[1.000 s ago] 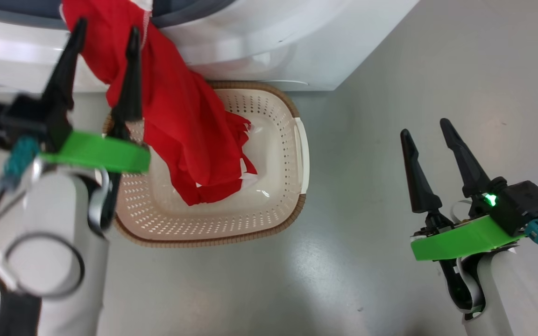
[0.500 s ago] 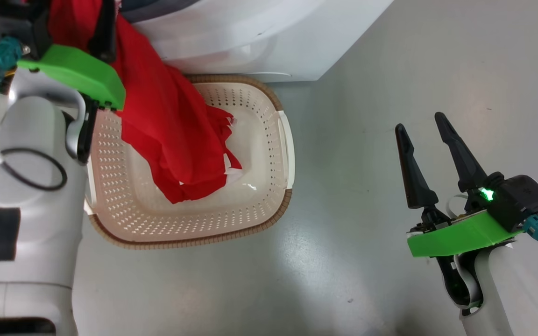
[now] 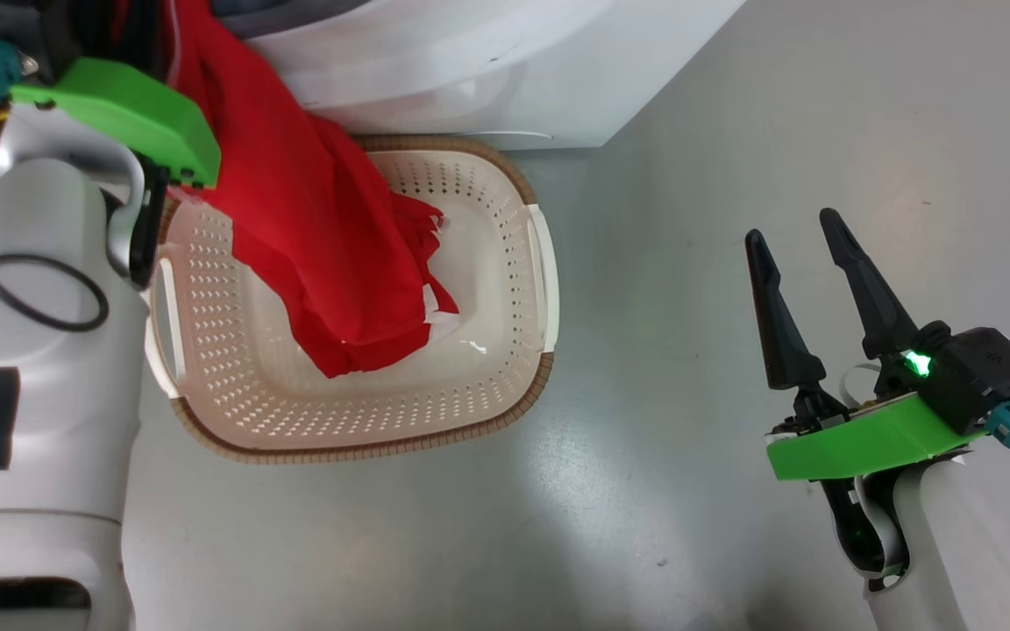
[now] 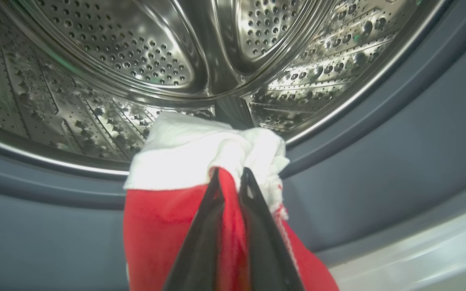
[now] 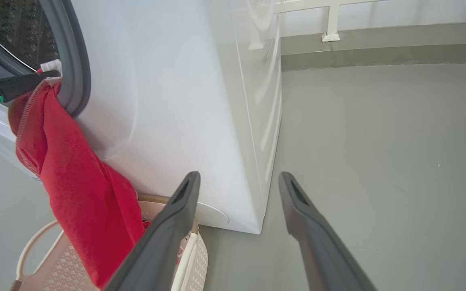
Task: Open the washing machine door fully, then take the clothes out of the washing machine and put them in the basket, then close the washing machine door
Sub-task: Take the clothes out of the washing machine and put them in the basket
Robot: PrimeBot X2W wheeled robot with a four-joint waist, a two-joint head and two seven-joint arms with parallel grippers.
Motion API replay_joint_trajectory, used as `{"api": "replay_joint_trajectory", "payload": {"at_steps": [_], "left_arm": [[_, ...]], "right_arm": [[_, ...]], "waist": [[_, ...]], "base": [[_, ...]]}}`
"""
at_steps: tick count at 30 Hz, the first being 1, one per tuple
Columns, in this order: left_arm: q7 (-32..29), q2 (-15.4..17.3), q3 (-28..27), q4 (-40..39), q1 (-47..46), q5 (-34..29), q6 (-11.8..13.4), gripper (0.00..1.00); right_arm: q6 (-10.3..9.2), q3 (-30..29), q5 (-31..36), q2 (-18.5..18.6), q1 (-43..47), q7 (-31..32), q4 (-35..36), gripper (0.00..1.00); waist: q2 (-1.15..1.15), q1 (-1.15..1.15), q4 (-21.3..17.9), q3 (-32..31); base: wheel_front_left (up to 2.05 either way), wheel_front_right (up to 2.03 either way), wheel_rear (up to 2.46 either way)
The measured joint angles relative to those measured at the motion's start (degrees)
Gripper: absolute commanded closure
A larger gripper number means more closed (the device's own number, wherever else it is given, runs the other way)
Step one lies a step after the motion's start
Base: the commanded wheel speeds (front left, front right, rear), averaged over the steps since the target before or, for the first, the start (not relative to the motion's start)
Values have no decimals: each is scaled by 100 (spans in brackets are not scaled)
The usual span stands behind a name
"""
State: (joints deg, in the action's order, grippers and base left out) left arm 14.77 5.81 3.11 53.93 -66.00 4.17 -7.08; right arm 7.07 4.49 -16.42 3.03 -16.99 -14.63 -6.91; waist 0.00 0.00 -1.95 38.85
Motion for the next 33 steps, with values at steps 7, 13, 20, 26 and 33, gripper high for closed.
{"api": "replay_joint_trajectory", "payload": {"at_steps": [7, 13, 20, 26, 33], "left_arm": [[1, -44, -135, -999, 605, 402, -9, 100], [1, -107, 192, -2103, 1654, 1188, -9, 100], [0, -13, 749, -2639, 2870, 1612, -10, 100], [-1, 70, 1012, -2341, 3083, 1726, -10, 100], [-5, 143, 1179, -1747, 2898, 1788, -10, 100]], "right_arm": [[0, -8, 0, 0, -108, 0, 3, 0], [0, -24, 0, 3, -111, 0, 19, 0], [0, -46, 1, 4, -114, 0, 25, 0], [0, -46, 20, 4, -124, 0, 25, 0], [0, -33, 25, 5, -240, 0, 41, 0]], "waist": [[0, 0, 66, 6], [0, 0, 120, 43], [0, 0, 185, 78], [0, 0, 203, 126], [0, 0, 93, 214]], "base": [[0, 0, 0], [0, 0, 0], [0, 0, 0], [0, 0, 0], [0, 0, 0]]}}
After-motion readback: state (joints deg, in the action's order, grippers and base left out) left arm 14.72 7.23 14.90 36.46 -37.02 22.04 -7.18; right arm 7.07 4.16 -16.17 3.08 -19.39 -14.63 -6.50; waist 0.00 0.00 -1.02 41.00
